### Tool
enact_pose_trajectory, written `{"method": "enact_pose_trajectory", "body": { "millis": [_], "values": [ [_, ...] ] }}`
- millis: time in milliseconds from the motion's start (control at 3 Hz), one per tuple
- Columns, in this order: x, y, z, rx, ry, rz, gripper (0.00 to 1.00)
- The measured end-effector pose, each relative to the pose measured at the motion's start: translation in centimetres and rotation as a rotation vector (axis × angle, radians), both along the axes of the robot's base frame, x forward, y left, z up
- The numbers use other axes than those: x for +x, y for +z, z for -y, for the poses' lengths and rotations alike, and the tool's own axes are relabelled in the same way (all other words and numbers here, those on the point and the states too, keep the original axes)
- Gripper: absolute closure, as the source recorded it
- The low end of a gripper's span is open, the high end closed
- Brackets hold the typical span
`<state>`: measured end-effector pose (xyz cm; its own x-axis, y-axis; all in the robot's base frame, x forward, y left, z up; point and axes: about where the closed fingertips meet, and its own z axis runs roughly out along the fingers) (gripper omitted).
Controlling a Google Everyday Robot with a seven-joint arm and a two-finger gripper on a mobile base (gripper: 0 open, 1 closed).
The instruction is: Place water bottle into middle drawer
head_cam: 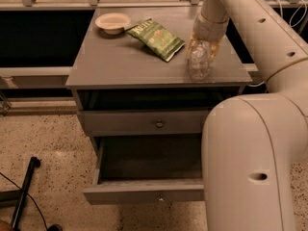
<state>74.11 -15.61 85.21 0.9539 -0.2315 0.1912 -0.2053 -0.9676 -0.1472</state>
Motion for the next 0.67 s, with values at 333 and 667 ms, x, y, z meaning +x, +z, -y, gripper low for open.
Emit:
{"method": "enact_pose_trajectory", "body": {
  "millis": [333,667],
  "values": [
    [-0.1,-0.2,-0.8,0.014,0.016,-0.009,0.83],
    [-0.6,-0.3,-2.1,0.028,0.058,-0.018,1.0]
  ]
}}
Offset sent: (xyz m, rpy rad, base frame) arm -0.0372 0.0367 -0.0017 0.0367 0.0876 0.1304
